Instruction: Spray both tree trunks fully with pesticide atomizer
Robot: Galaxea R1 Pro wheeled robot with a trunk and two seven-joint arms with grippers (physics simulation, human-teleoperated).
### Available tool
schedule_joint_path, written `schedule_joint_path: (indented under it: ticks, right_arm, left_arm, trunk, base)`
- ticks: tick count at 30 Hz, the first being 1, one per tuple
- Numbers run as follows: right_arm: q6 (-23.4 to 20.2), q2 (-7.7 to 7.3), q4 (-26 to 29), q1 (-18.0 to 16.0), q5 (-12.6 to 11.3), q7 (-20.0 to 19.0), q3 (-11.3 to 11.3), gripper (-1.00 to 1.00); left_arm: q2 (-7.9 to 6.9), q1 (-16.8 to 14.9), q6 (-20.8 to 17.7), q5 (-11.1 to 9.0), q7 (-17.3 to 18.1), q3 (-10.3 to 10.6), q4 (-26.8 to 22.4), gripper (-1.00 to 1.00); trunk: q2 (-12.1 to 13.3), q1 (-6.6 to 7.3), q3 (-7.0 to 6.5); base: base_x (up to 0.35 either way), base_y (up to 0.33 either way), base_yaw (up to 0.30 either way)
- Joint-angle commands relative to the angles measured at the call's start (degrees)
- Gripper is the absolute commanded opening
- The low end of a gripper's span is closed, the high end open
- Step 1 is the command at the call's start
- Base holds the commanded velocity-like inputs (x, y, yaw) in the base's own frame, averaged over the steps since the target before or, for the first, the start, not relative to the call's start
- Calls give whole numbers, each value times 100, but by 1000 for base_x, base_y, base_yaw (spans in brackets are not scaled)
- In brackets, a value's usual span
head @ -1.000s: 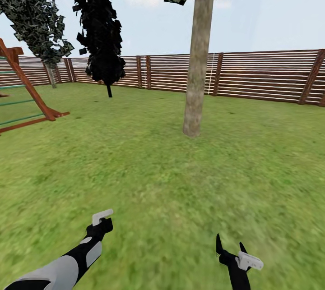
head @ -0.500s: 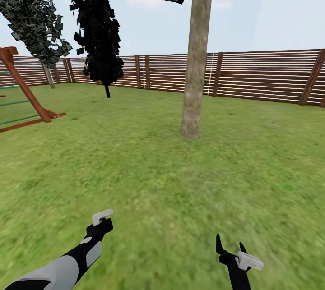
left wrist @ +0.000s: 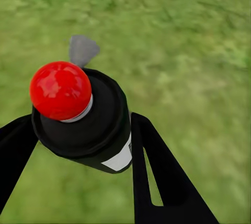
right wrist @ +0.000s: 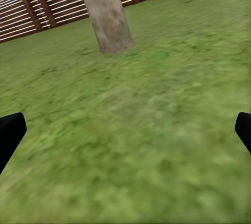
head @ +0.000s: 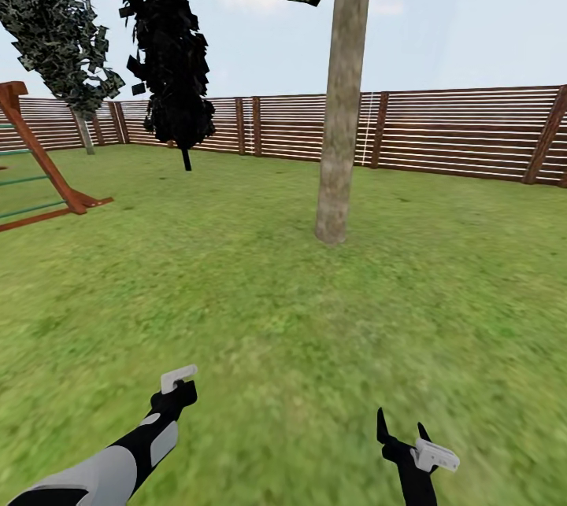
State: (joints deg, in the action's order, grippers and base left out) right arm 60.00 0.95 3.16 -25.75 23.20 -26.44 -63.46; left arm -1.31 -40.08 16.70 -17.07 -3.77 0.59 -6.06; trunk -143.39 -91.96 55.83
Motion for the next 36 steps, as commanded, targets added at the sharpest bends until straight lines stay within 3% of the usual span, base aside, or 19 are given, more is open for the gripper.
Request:
schedule_joint_path:
  ticks: [1, 15, 36]
  right_arm:
    - [0, 1, 0, 0, 0, 1, 0, 100]
    - [0, -1, 0, 0, 0, -1, 0, 100]
    - [-74, -2, 13, 0, -9, 25, -1, 100]
  left_arm:
    - [0, 0, 0, 2, 0, 2, -1, -100]
    - [2, 0, -3, 2, 18, 2, -1, -100]
    - [30, 0, -9, 2, 23, 2, -1, -100]
  trunk:
    - [0, 0, 0]
    - [0, 0, 0]
    - [0, 0, 0]
  base:
    - [16, -5, 0]
    - [25, -5, 0]
    - [305, -162, 0]
